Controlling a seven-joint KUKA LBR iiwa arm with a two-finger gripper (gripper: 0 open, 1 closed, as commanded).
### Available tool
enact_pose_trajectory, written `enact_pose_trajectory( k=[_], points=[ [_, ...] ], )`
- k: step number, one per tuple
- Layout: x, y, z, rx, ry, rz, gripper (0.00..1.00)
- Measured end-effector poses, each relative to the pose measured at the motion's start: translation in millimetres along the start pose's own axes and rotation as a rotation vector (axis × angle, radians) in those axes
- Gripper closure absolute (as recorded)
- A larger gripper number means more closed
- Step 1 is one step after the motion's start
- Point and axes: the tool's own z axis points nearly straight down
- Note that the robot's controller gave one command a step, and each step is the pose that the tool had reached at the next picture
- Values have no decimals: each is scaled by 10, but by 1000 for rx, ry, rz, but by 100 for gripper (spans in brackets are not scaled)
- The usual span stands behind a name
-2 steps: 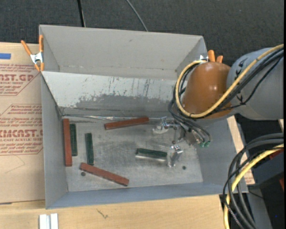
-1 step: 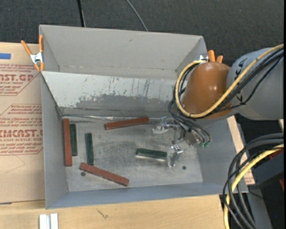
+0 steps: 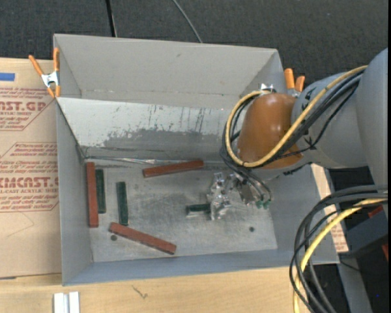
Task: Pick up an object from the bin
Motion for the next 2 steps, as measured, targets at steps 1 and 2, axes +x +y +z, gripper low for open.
enact_pose_trajectory(
  k=[1,2],
  points=[
    [0,0,0,0,0,0,100],
    [94,-154,-1957,-3,0,-70,100]
  ],
)
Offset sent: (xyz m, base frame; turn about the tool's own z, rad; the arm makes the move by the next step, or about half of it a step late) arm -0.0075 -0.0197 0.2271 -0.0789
